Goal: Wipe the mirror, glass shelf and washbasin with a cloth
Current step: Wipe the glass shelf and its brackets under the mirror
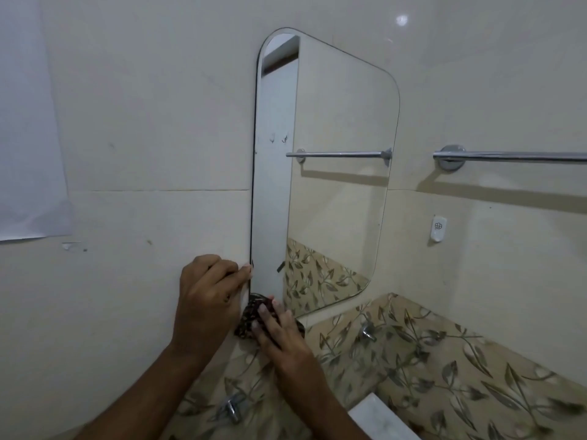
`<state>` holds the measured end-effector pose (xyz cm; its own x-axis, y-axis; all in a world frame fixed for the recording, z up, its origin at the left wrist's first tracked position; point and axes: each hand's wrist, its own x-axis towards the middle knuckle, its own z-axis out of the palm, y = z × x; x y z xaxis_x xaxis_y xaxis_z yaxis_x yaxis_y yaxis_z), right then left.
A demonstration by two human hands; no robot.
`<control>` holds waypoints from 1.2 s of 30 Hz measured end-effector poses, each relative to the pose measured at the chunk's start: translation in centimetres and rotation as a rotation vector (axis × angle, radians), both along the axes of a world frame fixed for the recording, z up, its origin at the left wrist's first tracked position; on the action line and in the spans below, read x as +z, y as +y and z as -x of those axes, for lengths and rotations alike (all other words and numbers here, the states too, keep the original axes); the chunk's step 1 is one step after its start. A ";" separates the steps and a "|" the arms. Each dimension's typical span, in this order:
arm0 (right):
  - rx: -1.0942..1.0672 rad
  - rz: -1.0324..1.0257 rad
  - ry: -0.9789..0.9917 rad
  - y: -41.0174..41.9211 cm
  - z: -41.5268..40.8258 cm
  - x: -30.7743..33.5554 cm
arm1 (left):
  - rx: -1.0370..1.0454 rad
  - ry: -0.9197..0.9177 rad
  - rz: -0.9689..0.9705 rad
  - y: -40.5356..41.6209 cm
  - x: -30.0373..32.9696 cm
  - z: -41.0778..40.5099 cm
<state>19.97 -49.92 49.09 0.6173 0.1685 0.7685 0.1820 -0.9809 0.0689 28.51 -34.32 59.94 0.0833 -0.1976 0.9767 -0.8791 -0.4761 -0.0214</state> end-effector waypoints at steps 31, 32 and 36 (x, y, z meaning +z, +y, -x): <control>0.018 -0.305 0.671 14.3 3.8 -7.4 | 0.187 1.029 0.077 11.2 -17.2 11.2; 0.011 -0.307 0.650 14.1 3.9 -7.3 | 0.184 1.034 0.087 11.1 -17.1 11.3; -0.097 -0.334 0.558 10.4 4.7 -7.8 | 0.169 1.086 0.110 10.9 -17.3 12.2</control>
